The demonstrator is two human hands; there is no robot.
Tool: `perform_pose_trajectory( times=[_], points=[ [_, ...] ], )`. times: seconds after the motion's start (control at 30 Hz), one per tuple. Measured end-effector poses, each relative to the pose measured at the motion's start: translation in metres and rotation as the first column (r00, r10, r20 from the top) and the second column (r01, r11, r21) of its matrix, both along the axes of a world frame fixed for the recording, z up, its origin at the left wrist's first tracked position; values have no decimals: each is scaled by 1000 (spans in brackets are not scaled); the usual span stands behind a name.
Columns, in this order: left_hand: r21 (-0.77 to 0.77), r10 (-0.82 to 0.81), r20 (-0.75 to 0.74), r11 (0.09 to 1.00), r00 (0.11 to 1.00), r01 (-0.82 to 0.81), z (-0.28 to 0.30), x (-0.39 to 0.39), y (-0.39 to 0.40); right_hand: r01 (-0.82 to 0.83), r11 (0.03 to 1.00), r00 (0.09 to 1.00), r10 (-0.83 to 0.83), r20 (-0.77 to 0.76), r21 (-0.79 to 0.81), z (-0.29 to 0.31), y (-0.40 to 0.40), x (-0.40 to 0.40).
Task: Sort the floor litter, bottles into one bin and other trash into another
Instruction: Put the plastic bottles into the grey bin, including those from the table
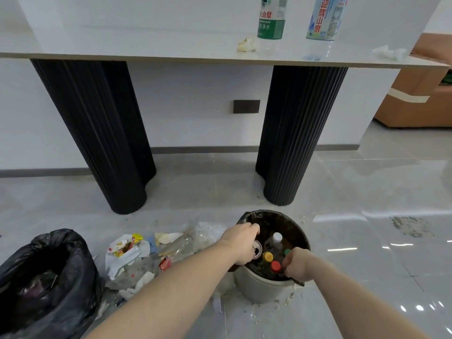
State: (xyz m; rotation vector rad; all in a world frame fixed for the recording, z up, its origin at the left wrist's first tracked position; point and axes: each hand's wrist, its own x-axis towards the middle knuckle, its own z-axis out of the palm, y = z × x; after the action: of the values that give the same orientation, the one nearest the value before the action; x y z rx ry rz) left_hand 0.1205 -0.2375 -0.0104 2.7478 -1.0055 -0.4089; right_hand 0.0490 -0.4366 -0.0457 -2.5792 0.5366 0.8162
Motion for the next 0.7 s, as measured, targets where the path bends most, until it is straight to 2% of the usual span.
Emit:
perform_pose_trajectory(
  times=[0.23, 0.37, 0.47, 0.57, 0.7],
  points=[
    [27, -14, 18, 1000, 1000, 14, 29, -6, 63, 11, 999, 998, -13, 60, 41, 26, 15, 0],
    [-5, 12, 128, 1000, 992, -11, 77, 18, 91, 64, 997, 959, -74, 274, 45, 61, 22, 12],
    [-11, 24, 251, 1000, 968, -22, 133, 40, 99, -1, 999, 907, 19, 420, -44, 116, 25, 33],
    [-32, 14, 387, 999, 922, -2, 202, 61, 96, -7, 990, 790, 92, 606, -141, 190, 24, 58],
    [-151, 52, 498, 988, 866, 28, 295, 86, 82, 38, 978, 530, 154, 834, -204, 292, 27, 84]
  ],
)
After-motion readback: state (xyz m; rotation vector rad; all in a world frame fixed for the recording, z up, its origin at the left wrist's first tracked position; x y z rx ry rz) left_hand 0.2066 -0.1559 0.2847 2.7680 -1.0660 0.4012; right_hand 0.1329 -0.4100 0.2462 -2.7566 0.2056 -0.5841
